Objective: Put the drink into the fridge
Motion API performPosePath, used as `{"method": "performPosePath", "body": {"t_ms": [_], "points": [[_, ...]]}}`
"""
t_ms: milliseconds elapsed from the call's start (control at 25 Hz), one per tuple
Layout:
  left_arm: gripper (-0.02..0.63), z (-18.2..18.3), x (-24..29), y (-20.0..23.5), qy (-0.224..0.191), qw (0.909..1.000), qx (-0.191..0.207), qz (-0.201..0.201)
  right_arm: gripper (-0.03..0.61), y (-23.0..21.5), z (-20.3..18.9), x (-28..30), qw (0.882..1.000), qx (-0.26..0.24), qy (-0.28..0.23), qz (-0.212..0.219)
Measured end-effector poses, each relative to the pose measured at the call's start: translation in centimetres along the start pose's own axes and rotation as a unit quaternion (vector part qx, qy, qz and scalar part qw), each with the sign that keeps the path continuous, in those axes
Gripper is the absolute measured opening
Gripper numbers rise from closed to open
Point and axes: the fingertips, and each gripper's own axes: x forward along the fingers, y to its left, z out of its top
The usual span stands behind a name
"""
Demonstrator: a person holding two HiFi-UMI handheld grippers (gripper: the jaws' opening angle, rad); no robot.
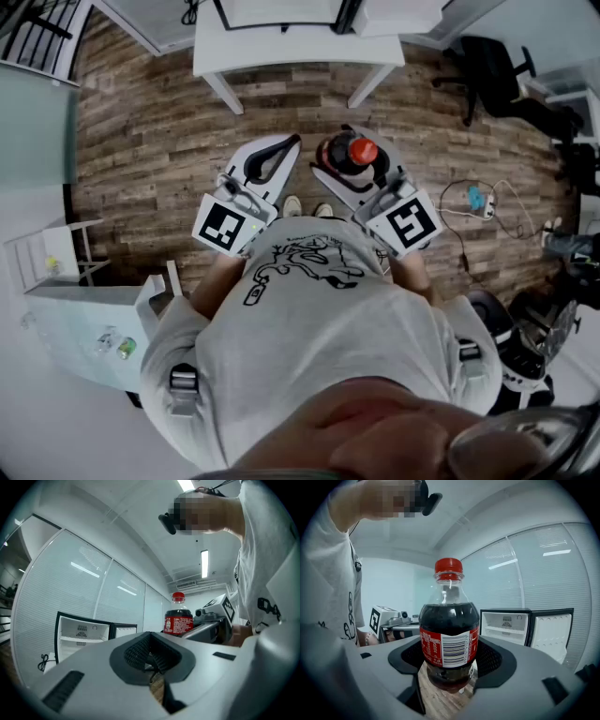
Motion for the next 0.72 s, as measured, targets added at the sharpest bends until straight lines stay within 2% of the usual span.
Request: {"method": "performPosePath", "body": {"t_ms": [720], "points": [[0.002,-0.7,-1.4,1.8,0.003,1.0,-0.007,-0.006,0.324,0.6,-0.4,2.0,1.0,0.012,0.006,-0.008]]}}
